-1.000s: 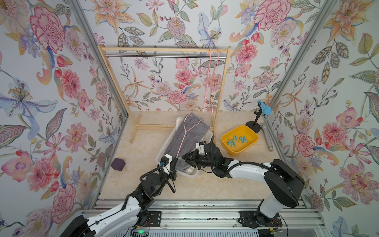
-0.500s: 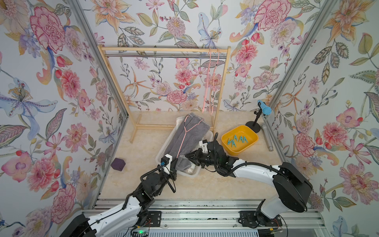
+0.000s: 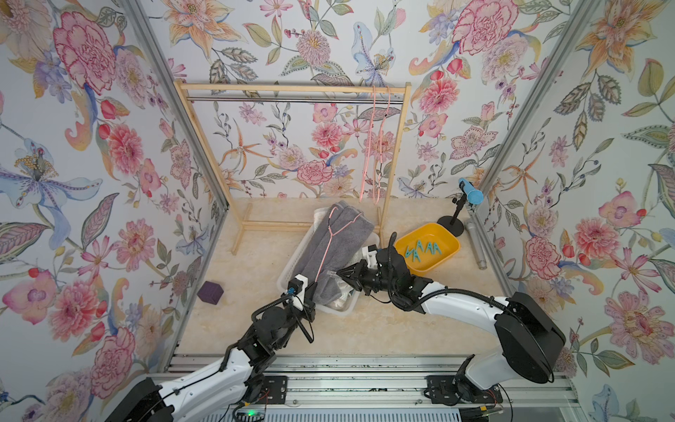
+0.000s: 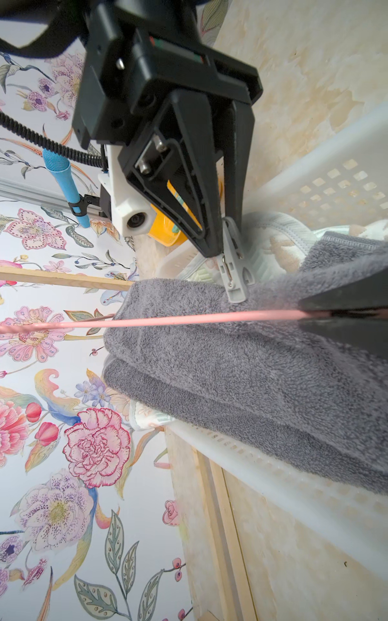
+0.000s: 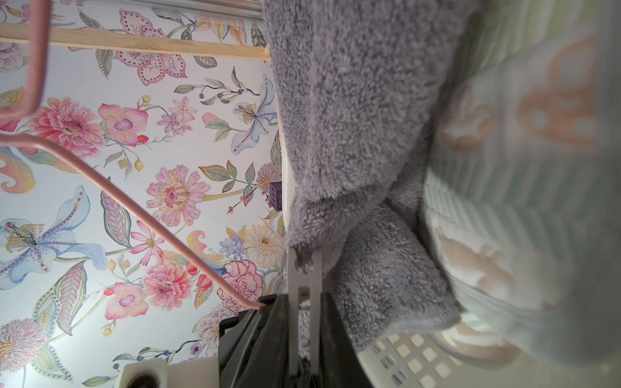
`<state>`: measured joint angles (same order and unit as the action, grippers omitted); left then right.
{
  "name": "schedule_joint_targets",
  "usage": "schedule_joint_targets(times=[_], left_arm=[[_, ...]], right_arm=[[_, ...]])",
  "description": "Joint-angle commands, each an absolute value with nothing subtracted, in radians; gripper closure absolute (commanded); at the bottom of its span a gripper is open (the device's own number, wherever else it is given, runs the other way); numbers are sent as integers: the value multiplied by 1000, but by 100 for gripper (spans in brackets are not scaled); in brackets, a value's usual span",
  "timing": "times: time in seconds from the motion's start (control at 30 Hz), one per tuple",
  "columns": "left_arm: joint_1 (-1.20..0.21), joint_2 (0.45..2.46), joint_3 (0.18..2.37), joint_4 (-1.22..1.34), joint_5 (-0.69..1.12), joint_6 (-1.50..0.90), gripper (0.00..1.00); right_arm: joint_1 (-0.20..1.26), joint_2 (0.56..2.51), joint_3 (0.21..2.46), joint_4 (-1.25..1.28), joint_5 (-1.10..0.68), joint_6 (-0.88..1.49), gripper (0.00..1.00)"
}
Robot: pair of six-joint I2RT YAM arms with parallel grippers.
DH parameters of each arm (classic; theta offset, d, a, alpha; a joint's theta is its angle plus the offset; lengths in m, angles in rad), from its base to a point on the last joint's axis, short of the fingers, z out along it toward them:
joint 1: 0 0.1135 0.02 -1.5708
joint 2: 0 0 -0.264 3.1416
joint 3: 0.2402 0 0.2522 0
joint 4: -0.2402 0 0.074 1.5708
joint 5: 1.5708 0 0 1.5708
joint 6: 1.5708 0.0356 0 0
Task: Remove the clothespins securing towels to the hanger
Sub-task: Remove the clothespin from the hanger, then place the clothespin in the storage box.
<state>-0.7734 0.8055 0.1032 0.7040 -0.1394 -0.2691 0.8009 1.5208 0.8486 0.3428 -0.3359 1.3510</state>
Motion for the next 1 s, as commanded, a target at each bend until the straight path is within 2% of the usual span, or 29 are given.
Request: schedule_joint_targets(times=[0.0,0.7,0.97], left_arm=[[-781,806,129,731,-169,-261,100],[-781,797,135,706,-183,-255,100],[-781,819,141,707,-187,-247,100]], right_arm=[[786,1484,828,328,-338,1334,94],[653,1413,908,120,-298,1125,94],[523,1375,930,61,-325,1060,94]])
